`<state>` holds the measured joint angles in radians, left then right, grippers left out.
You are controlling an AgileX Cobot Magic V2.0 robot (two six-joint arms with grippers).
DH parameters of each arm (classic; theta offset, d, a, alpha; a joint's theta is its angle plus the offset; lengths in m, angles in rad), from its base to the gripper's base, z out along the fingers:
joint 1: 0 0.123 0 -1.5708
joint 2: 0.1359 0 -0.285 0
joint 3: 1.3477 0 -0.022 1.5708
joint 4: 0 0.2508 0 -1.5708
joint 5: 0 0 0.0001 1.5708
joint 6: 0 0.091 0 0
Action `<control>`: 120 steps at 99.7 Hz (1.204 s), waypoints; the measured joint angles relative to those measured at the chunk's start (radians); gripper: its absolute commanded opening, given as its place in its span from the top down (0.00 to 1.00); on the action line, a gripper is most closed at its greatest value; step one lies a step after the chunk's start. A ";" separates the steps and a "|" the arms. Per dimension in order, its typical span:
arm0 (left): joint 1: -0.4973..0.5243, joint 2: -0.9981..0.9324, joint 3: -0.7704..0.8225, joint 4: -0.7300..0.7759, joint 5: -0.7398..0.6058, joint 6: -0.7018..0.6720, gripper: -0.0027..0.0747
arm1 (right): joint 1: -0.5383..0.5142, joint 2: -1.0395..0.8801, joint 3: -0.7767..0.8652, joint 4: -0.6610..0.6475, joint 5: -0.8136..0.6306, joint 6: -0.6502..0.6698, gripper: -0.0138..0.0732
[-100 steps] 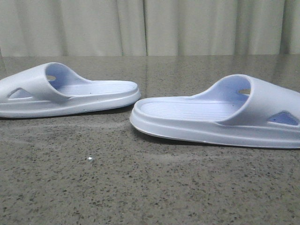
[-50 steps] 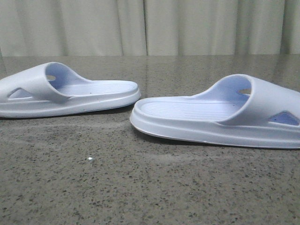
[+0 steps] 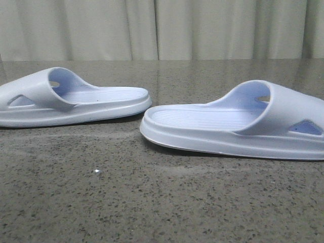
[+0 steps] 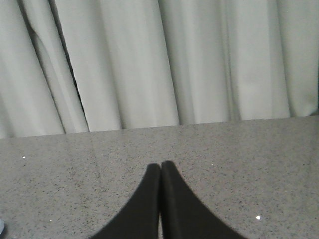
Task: Insert blue slippers together front up
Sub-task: 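Lower the left gripper over the nearer slipper and close on its edge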
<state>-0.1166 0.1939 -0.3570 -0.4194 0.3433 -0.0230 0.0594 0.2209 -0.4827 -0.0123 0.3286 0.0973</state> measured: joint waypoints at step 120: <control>0.000 0.514 -0.112 -0.340 -0.019 -0.100 0.35 | 0.000 0.148 -0.042 0.112 0.093 0.000 0.41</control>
<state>-0.1166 0.7078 -0.4694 -0.7597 0.3245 -0.1229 0.0594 0.3687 -0.5252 0.0997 0.4220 0.0973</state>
